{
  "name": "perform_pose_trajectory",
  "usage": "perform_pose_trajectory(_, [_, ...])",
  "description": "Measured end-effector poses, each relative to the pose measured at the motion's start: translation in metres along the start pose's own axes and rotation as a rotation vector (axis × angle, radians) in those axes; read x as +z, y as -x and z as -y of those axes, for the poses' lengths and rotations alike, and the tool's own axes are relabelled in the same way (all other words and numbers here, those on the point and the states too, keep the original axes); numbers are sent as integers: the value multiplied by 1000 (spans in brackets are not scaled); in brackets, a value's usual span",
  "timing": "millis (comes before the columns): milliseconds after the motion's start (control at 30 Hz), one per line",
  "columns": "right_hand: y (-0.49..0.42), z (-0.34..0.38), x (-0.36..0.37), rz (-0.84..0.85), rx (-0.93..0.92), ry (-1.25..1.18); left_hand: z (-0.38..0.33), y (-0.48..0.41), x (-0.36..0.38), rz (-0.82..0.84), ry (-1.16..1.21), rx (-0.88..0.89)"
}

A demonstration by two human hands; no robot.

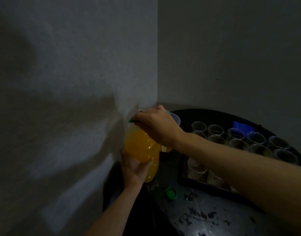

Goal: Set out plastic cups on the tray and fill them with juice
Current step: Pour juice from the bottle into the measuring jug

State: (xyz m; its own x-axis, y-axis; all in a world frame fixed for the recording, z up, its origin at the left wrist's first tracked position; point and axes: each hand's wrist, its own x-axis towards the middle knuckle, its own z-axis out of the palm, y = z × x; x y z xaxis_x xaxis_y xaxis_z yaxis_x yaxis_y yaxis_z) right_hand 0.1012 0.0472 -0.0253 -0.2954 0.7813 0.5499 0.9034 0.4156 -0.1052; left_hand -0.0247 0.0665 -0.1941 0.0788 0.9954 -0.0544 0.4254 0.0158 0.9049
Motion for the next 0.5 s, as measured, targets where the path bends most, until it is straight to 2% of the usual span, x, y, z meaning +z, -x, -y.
perform_pose_trajectory(67, [-8, -4, -9, -25, 72, -115, -5, 2, -7, -18, -22, -2])
perform_pose_trajectory(200, [-16, -24, -27, 55, 255, -315, -32, 0, -27, -35, -269, 22])
perform_pose_trajectory(500, [-17, -56, -37, 3, 525, -612, -66, 2, -62, 9, -406, 153])
